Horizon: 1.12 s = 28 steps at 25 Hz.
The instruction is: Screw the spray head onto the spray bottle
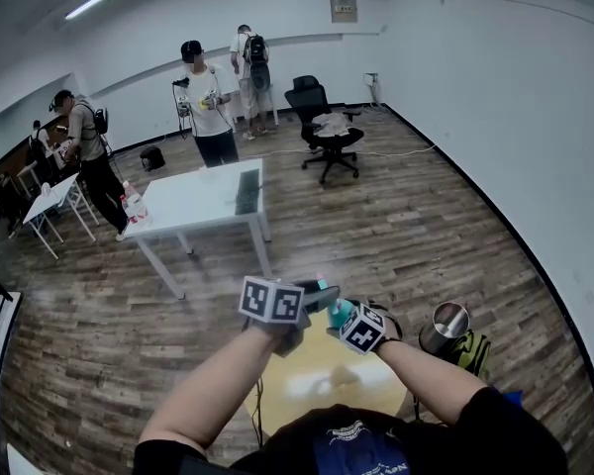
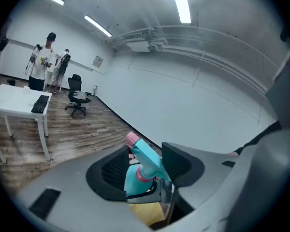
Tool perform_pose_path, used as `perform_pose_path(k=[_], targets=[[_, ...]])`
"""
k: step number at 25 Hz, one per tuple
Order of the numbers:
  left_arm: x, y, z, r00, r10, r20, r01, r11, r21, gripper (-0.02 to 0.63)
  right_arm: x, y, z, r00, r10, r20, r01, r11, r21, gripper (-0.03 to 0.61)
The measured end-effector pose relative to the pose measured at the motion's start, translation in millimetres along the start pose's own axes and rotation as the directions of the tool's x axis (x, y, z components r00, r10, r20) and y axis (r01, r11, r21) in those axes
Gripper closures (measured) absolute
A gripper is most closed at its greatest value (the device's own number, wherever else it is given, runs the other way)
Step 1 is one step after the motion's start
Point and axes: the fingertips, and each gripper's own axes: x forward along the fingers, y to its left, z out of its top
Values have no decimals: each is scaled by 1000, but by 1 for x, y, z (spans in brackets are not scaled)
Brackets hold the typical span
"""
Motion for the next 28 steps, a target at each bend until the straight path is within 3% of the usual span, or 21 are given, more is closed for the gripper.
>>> perform_pose_path(k=[7, 14, 28], targets=[[-8, -10, -1, 991, -84, -100, 100, 982, 160, 364, -4, 10, 7, 998, 53, 19, -52, 997, -51, 183], [-18, -23, -15, 961, -154, -231, 224, 922, 317, 362, -7, 34, 7, 987, 157, 29, -152, 981, -117, 186], [-30, -42, -33, 898, -213, -385, 381, 814, 438, 364, -9, 71, 7, 943, 330, 29, -317, 925, -207, 193]])
